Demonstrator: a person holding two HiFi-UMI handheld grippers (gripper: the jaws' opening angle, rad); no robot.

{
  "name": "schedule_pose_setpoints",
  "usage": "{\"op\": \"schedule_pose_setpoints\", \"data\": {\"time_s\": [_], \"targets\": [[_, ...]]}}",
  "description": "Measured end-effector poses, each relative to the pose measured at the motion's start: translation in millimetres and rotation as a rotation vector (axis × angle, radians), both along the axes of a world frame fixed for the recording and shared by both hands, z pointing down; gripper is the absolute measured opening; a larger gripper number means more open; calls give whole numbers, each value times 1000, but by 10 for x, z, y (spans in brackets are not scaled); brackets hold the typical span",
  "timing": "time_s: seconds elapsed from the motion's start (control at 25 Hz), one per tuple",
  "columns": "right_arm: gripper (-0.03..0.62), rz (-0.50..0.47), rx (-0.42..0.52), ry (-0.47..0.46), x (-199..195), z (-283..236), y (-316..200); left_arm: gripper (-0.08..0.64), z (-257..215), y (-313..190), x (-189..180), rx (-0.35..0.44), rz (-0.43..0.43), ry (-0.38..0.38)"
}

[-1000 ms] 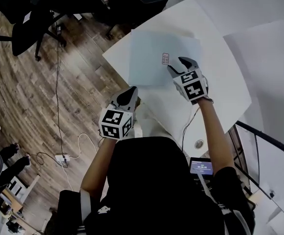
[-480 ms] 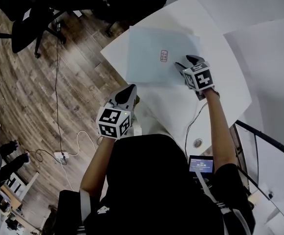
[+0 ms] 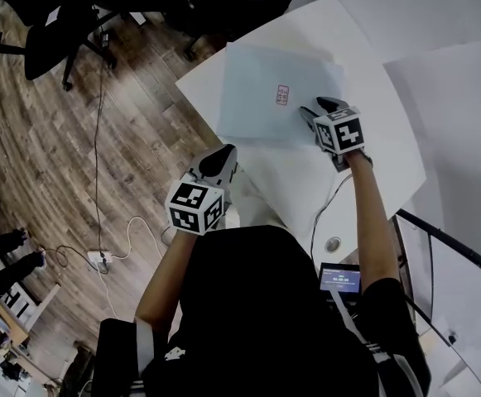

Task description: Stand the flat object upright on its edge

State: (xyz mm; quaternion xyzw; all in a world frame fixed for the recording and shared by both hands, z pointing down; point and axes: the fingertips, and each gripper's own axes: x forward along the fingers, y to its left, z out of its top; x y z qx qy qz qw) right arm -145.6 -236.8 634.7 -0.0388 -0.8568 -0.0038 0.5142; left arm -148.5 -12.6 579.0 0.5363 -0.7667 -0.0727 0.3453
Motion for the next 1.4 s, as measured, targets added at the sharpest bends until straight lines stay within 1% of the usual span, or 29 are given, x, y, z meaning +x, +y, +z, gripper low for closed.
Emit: {"op": "schedule_pose_setpoints", "data": {"time_s": [0.12,0.32,0.64,0.68,0.72,0.76,0.8,0.84,0.96,1.12,1.4], "targets": [[210,-7,2,3,-11,-15,36,9,14,48,-20,-2,-21,20],[193,-21,-11,4,-47,-7,139,11,94,104,-27,-12,-51,51],[195,-45,-47,13,-101,-3,370,12,284,270,11,9,-158,179],[205,-56,-53,19,-98,-3,418,15,301,297,7,17,-172,192],[227,-72,-58,26,-93,-2,476,33,317,323,1,26,-185,203],[247,-90,-61,33,-89,1,536,74,332,347,-9,35,-196,212],[250,-107,-61,39,-89,3,590,106,348,370,-22,43,-207,223],[250,-120,-62,43,-93,4,638,115,363,395,-38,50,-220,235],[250,-148,-69,53,-93,-3,763,123,404,486,-85,66,-268,275],[250,-184,-81,61,-100,-9,933,127,492,615,-156,75,-319,307],[250,-291,-59,85,-75,8,1187,143,642,733,-280,83,-381,328]]}}
